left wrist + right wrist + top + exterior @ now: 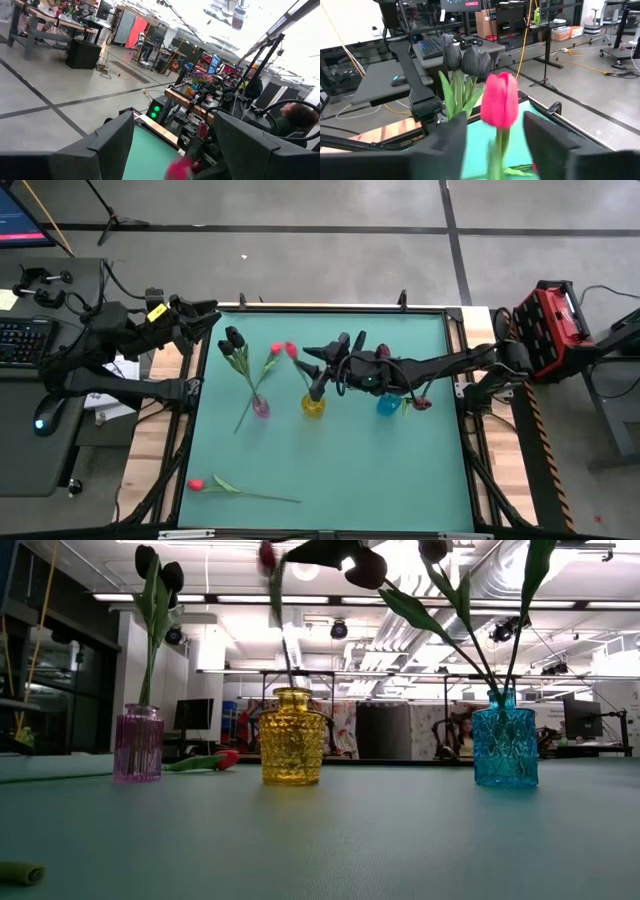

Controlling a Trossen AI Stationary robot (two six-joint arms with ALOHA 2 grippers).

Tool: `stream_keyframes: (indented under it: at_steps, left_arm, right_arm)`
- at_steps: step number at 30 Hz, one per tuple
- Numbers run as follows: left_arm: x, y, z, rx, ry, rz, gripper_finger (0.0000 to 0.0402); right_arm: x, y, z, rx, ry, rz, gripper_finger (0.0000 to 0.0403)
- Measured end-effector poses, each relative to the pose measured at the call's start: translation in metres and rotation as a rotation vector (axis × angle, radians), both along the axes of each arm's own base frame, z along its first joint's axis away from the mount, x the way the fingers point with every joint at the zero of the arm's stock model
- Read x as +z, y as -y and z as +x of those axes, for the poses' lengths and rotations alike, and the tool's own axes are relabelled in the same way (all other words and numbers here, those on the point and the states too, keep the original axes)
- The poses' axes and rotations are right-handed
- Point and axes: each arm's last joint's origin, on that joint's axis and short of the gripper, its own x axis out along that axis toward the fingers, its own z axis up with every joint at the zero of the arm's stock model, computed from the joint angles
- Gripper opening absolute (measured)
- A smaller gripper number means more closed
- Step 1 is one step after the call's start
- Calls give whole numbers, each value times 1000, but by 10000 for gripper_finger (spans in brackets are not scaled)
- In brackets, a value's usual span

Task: Sort flowers into vase by color
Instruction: Put the bottom pink flower into the yellow vase

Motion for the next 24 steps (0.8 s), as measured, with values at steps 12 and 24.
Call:
stream_keyframes:
  at_steps: [12,24]
  left_arm:
    - [0,0,0,-1,4,-5,262]
    - [5,10,32,-403,79,-115,260]
  right_arm:
    - [20,3,-12,-11,54,4,328]
    - [75,25,-55,-67,207,-9,325]
